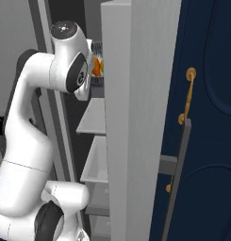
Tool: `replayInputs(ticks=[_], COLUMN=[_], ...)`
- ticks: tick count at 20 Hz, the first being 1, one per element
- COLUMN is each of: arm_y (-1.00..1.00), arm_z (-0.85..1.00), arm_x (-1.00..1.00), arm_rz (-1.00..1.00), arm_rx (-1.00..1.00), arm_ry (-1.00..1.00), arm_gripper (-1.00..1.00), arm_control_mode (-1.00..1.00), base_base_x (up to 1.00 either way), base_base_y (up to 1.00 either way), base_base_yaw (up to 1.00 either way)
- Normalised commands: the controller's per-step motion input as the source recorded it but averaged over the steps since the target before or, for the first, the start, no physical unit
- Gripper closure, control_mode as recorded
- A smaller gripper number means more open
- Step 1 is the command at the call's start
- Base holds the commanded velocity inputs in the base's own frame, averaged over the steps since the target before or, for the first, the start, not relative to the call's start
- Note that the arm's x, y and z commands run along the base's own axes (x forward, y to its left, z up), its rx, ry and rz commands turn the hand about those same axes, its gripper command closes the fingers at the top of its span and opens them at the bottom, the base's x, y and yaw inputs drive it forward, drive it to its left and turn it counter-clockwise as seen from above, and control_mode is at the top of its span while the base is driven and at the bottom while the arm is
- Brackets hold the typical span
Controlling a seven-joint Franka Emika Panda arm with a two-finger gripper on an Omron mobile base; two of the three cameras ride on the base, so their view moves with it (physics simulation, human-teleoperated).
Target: Pick the chicken drumstick and lemon from their plates and place them in the bowl. Then put the bowl in the fridge.
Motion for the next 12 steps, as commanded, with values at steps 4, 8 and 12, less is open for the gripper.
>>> replayInputs(ticks=[4,8,12], arm_y=[0.0,0.0,-0.05], arm_z=[0.03,0.0,0.0], arm_x=[0.54,0.56,0.7], arm_rz=[0.05,0.01,0.02], arm_rx=[0.0,0.0,0.0], arm_ry=[-0.15,-0.13,0.0], arm_gripper=[1.0,1.0,1.0], arm_control_mode=[-1.0,-1.0,-1.0], base_base_x=[0.0,0.0,0.0], base_base_y=[0.0,0.0,0.0], base_base_yaw=[0.0,0.0,0.0])
